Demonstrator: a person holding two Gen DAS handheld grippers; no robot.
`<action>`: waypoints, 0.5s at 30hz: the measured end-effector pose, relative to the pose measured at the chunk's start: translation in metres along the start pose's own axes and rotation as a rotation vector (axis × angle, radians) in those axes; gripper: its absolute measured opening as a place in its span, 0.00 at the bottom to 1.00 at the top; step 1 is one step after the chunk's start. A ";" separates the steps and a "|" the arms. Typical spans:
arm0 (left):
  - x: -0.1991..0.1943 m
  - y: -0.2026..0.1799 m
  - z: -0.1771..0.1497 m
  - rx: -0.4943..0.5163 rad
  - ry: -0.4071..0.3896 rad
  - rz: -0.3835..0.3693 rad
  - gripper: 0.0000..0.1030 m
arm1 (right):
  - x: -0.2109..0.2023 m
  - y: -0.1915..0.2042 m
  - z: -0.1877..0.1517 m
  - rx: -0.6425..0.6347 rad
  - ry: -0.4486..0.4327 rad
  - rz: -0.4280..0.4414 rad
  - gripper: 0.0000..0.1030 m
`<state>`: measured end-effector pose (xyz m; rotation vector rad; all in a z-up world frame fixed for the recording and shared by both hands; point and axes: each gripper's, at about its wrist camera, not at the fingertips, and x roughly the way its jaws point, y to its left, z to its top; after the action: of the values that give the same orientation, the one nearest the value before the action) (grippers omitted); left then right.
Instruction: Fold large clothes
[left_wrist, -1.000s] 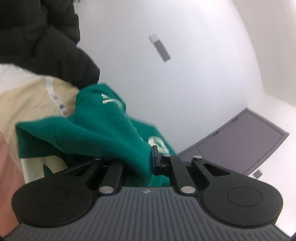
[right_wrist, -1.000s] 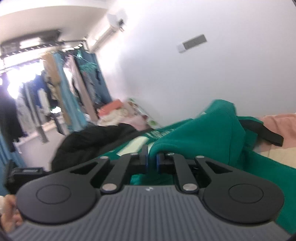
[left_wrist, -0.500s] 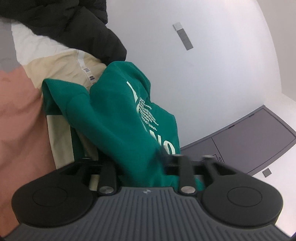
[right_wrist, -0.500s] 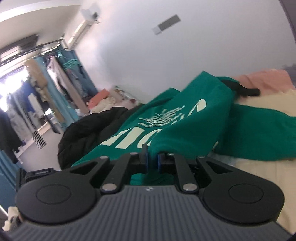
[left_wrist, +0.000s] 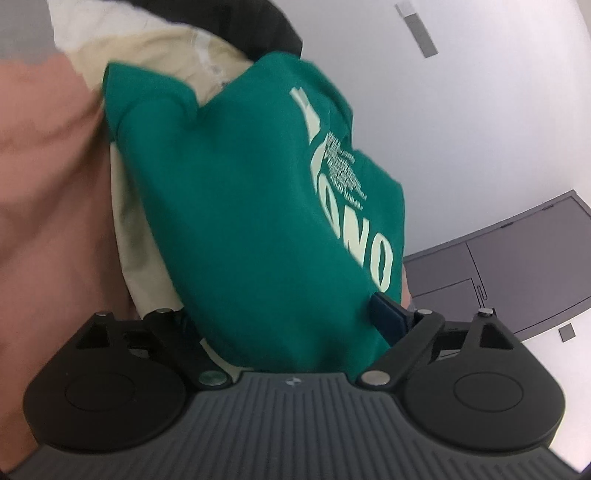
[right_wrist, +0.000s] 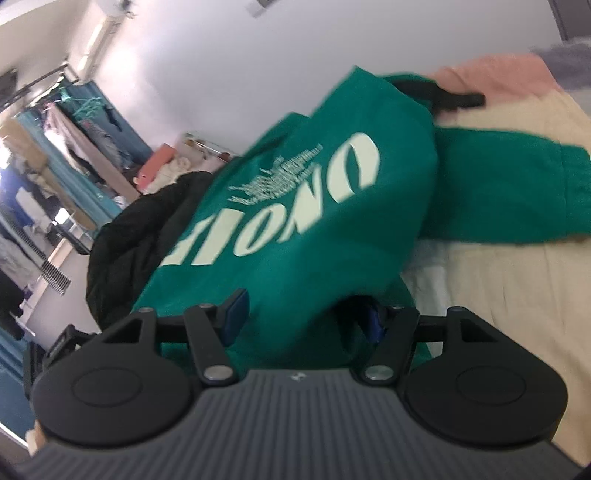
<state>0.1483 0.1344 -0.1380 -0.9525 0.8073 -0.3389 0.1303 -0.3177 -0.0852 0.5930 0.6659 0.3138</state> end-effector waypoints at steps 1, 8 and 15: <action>0.003 0.001 -0.002 -0.001 0.004 -0.020 0.88 | 0.002 -0.004 -0.001 0.016 0.007 0.003 0.64; 0.010 -0.006 -0.005 0.070 -0.033 -0.093 0.81 | 0.017 -0.004 0.000 0.029 0.016 0.036 0.64; 0.025 -0.005 0.004 0.111 -0.046 -0.093 0.50 | 0.041 0.002 0.004 -0.027 0.031 0.012 0.60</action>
<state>0.1678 0.1193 -0.1441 -0.8927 0.6968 -0.4368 0.1639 -0.2993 -0.1016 0.5674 0.6871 0.3436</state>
